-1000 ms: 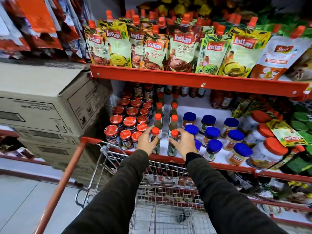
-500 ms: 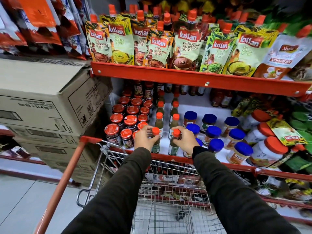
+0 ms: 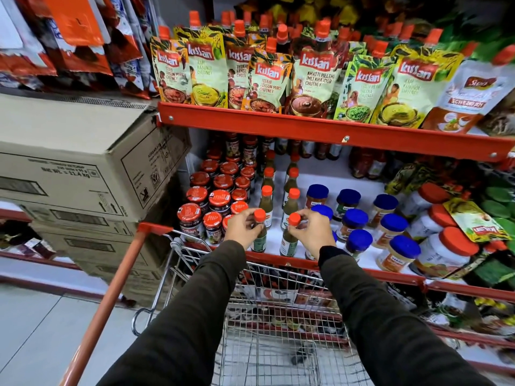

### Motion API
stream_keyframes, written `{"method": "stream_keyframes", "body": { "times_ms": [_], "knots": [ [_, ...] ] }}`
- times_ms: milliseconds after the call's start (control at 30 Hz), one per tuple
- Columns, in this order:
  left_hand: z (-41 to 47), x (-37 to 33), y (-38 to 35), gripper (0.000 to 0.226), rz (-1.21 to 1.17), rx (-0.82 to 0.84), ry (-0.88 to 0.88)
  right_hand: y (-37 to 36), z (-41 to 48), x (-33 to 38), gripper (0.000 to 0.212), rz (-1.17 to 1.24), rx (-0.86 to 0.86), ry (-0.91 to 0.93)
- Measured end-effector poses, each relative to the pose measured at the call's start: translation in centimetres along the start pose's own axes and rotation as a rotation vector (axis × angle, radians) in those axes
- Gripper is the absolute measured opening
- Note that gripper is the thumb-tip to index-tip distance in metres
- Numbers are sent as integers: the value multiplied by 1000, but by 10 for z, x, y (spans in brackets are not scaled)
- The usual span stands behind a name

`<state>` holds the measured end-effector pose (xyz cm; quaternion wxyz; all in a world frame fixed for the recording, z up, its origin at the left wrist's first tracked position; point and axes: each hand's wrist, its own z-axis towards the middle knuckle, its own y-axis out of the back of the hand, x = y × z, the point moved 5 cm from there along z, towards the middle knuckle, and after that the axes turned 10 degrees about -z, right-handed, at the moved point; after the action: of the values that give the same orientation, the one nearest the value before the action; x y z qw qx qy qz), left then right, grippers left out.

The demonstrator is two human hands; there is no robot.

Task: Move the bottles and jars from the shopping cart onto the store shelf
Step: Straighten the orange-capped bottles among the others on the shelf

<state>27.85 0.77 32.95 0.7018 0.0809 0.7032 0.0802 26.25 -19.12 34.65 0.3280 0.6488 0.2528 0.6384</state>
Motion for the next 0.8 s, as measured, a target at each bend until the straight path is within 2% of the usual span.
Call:
{"method": "stream_keyframes", "body": {
  "times_ms": [133, 267, 433, 500, 600, 700, 800],
  "knots": [
    [-1, 2, 0, 40, -53, -59, 45, -1, 2, 4, 34, -26, 68, 30],
    [0, -1, 0, 34, 17, -124, 38, -2, 6, 9, 39, -117, 117, 67],
    [3, 1, 1, 33, 74, -155, 46, -3, 2, 9, 44, -138, 53, 91],
    [3, 1, 1, 35, 101, -140, 8, -2, 1, 7, 44, -122, 18, 78],
    [3, 1, 2, 42, 142, -61, -42, -4, 0, 5, 32, -133, 21, 67],
    [6, 6, 6, 43, 181, 5, -17, -6, 2, 6, 30, -157, 27, 59],
    [5, 7, 7, 37, 134, -6, 19, -6, 5, 5, 34, -168, 48, 46]
  ]
}}
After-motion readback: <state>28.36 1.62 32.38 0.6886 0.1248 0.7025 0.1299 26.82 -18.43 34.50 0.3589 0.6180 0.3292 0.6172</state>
